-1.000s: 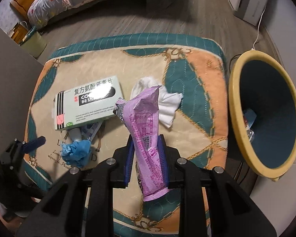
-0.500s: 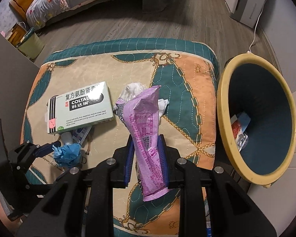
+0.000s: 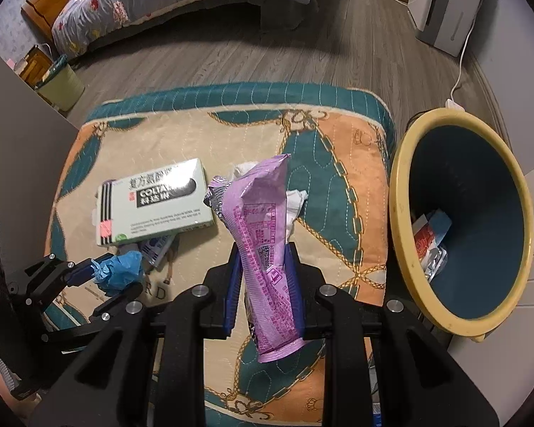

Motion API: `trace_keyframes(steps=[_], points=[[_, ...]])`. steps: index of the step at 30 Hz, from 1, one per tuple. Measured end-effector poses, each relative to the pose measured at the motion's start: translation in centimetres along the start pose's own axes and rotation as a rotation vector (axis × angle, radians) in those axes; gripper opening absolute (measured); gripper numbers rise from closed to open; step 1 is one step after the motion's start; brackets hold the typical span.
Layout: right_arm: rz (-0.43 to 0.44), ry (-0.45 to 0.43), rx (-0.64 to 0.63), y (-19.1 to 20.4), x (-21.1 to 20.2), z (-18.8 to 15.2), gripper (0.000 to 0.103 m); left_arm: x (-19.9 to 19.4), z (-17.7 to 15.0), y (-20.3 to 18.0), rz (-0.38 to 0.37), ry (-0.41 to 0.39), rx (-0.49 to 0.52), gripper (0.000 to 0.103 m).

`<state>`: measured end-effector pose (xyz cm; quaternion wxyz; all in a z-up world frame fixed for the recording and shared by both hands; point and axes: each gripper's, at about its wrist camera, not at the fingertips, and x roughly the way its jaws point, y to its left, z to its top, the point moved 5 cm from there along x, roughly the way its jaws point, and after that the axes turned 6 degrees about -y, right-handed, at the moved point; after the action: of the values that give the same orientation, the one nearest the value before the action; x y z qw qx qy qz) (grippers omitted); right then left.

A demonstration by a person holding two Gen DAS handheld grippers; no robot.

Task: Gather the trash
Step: 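Grasp the pink wrapper with the right tool while the left tool grasps the blue gloves, then carry the wrapper and gloves over the bin and open both tools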

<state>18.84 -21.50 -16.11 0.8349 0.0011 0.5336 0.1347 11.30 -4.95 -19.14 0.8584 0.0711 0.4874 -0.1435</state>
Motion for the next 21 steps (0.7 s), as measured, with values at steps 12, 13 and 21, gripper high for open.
trace_keyframes(steps=[12, 13, 21], points=[[-0.021, -0.137, 0.045, -3.0, -5.0, 3.3, 0.023, -4.1, 3.5, -0.8, -0.022, -0.135, 0.015, 0.044], [-0.024, -0.148, 0.054, -3.6, -5.5, 3.6, 0.023, -4.4, 3.9, -1.0, -0.022, -0.149, 0.020, 0.044], [-0.102, -0.175, 0.043, -7.9, -8.0, 3.7, 0.023, -4.3, 4.9, -3.0, -0.033, -0.167, 0.059, 0.044]])
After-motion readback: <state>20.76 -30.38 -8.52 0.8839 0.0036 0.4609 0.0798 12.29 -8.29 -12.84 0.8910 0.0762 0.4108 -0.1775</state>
